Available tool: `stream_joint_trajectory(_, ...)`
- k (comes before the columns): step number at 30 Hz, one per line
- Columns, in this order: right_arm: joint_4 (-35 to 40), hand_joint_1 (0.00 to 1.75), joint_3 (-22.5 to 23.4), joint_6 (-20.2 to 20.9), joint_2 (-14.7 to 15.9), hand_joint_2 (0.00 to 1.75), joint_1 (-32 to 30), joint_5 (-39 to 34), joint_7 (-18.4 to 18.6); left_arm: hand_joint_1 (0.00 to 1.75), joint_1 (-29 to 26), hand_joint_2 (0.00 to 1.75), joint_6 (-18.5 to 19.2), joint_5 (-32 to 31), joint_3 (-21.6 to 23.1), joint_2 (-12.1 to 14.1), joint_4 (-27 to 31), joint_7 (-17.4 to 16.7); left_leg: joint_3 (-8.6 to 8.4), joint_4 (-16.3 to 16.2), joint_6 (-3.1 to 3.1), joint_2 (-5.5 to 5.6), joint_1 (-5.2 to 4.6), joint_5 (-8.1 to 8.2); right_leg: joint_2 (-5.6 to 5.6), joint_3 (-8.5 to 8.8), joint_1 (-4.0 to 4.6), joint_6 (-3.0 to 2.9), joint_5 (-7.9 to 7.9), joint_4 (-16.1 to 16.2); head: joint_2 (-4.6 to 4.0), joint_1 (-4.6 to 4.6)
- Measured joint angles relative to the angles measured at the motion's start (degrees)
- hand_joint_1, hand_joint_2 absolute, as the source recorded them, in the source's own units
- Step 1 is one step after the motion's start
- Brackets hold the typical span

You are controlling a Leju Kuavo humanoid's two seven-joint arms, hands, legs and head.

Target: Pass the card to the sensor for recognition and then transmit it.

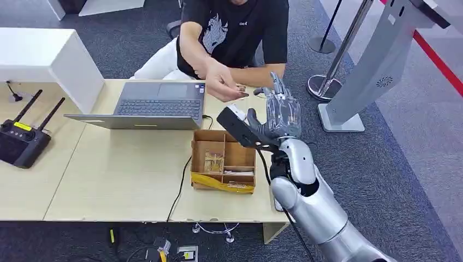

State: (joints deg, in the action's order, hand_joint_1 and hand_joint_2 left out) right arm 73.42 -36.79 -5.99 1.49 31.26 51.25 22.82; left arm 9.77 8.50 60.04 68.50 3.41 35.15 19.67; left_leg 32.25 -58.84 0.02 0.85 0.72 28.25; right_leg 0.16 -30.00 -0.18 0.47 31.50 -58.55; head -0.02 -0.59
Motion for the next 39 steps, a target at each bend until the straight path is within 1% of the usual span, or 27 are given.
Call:
stream_joint_trajectory(4,4.3,0.00,0.0,-0.4,0.2,1.75,-3.1,2.2,-0.2,0.00,-0.1,1.75,-0.1,-1.3,-0.4,-0.2,-0.3,0.0,-0.01,0.0,0.00,0.00,0.01,0.00,0.00,-0.02,0.01,0.00,0.00,0.0,0.00,-0.02)
stream_joint_trajectory(11,17.2,0.00,0.2,0.6,2.4,1.75,-11.9,10.3,0.0,0.00,-0.8,1.75,-1.0,-2.5,-1.5,-0.2,-0.8,0.0,-0.05,0.0,0.00,-0.02,0.02,0.00,0.00,-0.01,0.01,0.00,0.00,0.0,0.00,0.00)
stream_joint_trajectory(16,25.2,0.00,0.3,4.5,4.5,1.75,-18.6,18.3,-0.5,0.00,-1.5,1.75,-1.7,-2.6,-2.0,-0.1,-0.9,0.2,-0.04,0.0,-0.01,-0.03,0.01,0.01,0.00,-0.01,0.01,0.00,0.00,0.0,0.00,0.00)
stream_joint_trajectory(20,28.6,0.00,0.3,6.9,5.5,1.75,-21.6,21.7,-1.2,0.00,-1.7,1.75,-1.9,-2.3,-2.7,-0.1,-1.0,0.7,-0.04,0.0,-0.01,-0.05,0.01,0.01,0.00,0.00,0.01,0.00,0.00,0.0,0.00,-0.02)
stream_joint_trajectory(23,30.1,0.00,0.2,7.6,5.9,1.75,-22.6,22.8,-1.4,0.00,-1.9,1.75,-2.0,-2.2,-3.0,-0.1,-1.0,0.8,-0.06,0.0,-0.02,-0.05,0.01,0.00,0.00,0.00,0.01,-0.01,-0.01,0.0,0.00,-0.02)
stream_joint_trajectory(28,30.4,0.00,0.2,9.1,6.1,1.75,-23.9,23.1,-2.3,0.00,-2.0,1.75,-2.1,-1.7,-3.4,-0.1,-1.0,1.1,-0.04,0.0,-0.03,-0.04,0.01,-0.02,-0.01,0.02,0.01,-0.01,-0.01,0.0,0.00,0.00)
stream_joint_trajectory(33,29.3,0.00,0.2,9.4,6.1,1.75,-24.0,21.6,-3.6,0.00,-2.1,1.75,-2.5,-1.2,-4.1,-0.1,-1.0,1.1,-0.03,0.0,-0.03,-0.03,0.01,-0.02,0.00,0.02,0.01,-0.01,-0.01,0.0,0.00,-0.02)
stream_joint_trajectory(39,27.8,0.00,0.1,10.1,6.1,1.75,-23.9,20.8,-3.9,0.00,-2.3,1.75,-2.7,-0.6,-4.4,-0.1,-1.0,1.2,-0.01,0.0,-0.03,-0.03,0.01,-0.02,-0.01,0.03,0.01,-0.01,-0.01,0.0,0.00,-0.02)
